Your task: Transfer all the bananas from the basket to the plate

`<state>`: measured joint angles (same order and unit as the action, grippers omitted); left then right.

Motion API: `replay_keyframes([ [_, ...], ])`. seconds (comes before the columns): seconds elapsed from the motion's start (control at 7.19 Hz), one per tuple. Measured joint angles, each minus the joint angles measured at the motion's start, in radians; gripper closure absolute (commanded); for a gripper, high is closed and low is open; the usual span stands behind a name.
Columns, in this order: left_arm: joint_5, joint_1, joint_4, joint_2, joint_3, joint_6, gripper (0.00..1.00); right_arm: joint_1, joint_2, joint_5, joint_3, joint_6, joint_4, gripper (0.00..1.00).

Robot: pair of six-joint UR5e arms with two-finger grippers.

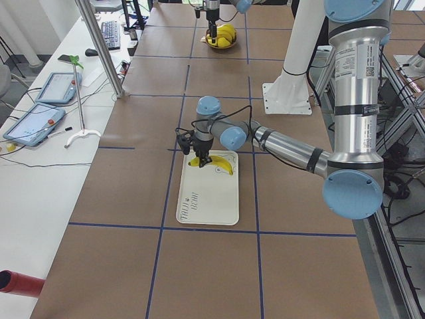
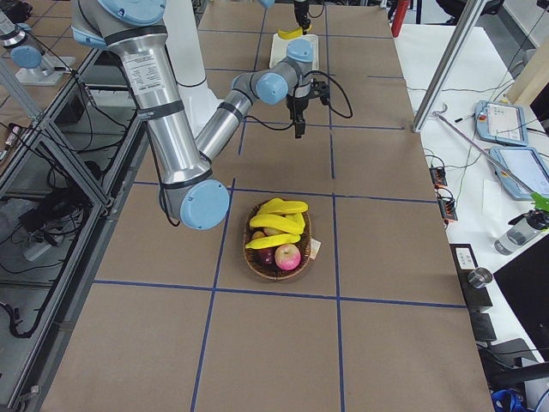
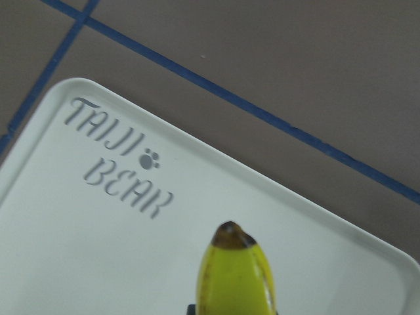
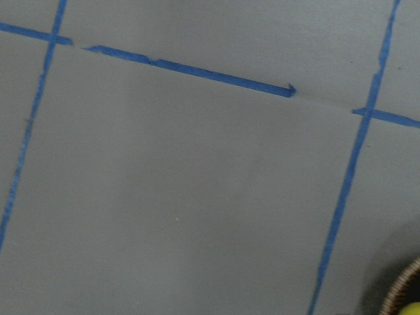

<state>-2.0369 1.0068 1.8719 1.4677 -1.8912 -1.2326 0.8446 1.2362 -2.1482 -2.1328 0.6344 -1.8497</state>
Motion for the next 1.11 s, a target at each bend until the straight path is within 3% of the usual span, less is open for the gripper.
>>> replay_keyframes([
  [0.28,-0.001,0.037,0.079,-0.01,0.101,0.109,0.97,0.055,0.066,-0.001,-0.026,-0.191,-0.071,0.0],
  [0.42,-0.001,0.051,0.134,-0.012,0.155,0.134,0.89,0.081,0.101,-0.006,-0.029,-0.264,-0.076,0.0],
  [0.56,-0.001,0.057,0.182,-0.013,0.206,0.151,0.66,0.103,0.125,-0.017,-0.029,-0.318,-0.077,0.0],
  [0.7,-0.001,0.06,0.229,-0.012,0.255,0.185,0.17,0.116,0.144,-0.025,-0.029,-0.351,-0.077,0.0],
  [0.84,-0.001,0.061,0.268,-0.012,0.291,0.232,0.01,0.122,0.158,-0.029,-0.029,-0.37,-0.077,0.0],
  [1.11,-0.025,0.093,0.298,-0.016,0.294,0.284,0.01,0.126,0.18,-0.03,-0.033,-0.387,-0.077,0.0],
])
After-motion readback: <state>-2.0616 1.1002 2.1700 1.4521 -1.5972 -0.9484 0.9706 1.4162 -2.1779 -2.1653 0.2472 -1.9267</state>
